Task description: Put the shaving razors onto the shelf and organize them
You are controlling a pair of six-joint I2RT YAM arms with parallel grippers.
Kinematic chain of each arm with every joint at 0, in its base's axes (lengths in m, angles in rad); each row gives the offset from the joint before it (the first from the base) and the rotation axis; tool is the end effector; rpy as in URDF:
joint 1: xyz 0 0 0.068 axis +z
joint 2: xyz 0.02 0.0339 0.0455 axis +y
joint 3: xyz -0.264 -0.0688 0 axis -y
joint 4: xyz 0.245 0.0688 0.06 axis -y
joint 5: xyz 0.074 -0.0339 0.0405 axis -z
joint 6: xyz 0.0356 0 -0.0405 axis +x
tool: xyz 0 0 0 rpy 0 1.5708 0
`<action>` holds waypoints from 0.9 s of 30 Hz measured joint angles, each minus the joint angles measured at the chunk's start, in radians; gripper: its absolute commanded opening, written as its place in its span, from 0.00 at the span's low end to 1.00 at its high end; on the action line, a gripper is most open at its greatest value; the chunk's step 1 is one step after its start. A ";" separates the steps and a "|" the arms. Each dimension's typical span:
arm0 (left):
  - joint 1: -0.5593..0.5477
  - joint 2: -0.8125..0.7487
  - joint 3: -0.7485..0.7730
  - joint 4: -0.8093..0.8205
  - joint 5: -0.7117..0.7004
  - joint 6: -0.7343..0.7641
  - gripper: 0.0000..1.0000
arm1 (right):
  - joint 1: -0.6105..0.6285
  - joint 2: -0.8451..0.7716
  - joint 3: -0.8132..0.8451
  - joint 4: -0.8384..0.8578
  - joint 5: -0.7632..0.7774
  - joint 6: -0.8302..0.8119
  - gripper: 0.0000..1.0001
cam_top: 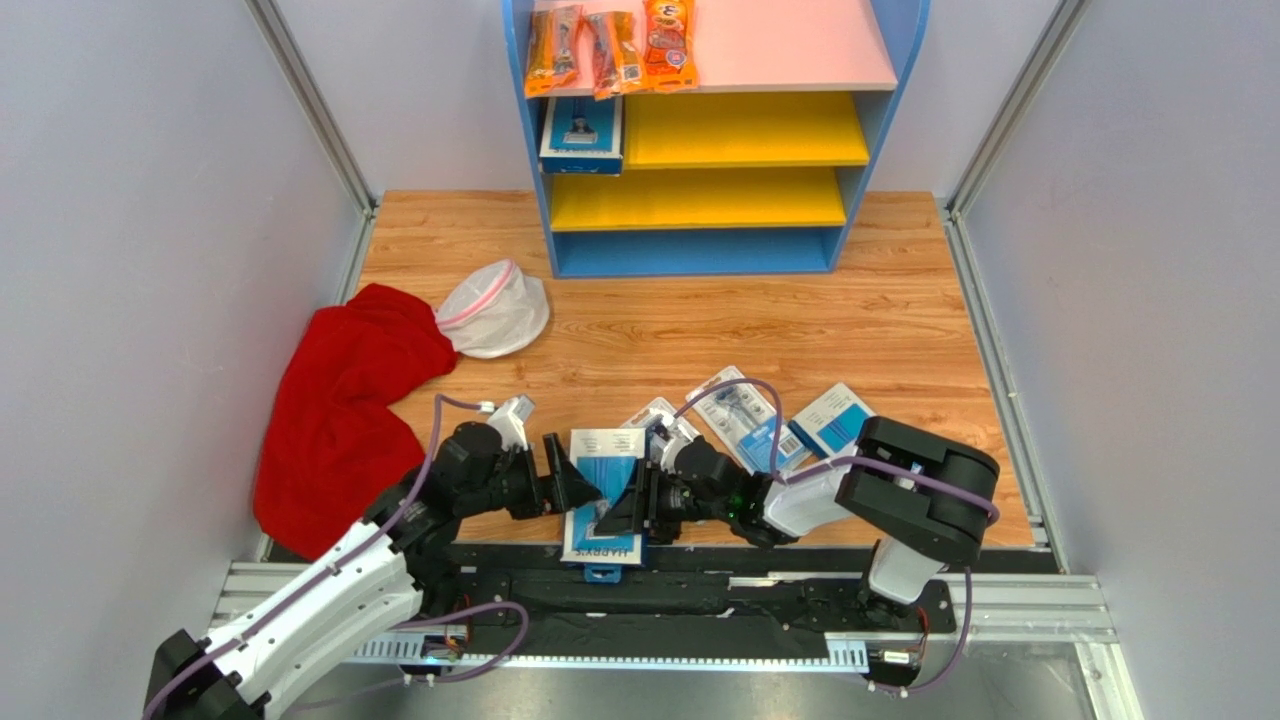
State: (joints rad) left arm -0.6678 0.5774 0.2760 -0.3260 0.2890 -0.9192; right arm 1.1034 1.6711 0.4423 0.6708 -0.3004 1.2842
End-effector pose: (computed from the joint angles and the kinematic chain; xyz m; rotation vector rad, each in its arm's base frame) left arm 0.1021 -0.0935 0.1787 -0.1258 2.4364 -1.1329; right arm 0.1153 0.2518 0.1083 0.0175 2.6346 1.5002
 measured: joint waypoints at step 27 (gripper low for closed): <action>-0.002 -0.072 -0.018 0.294 0.222 0.032 0.98 | 0.000 -0.679 -0.082 -0.547 -0.037 -0.243 0.20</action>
State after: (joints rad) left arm -0.6701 0.5049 0.2577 -0.0315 0.5106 -0.8871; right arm 1.1030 0.9920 0.3599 0.1238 -0.3370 1.0412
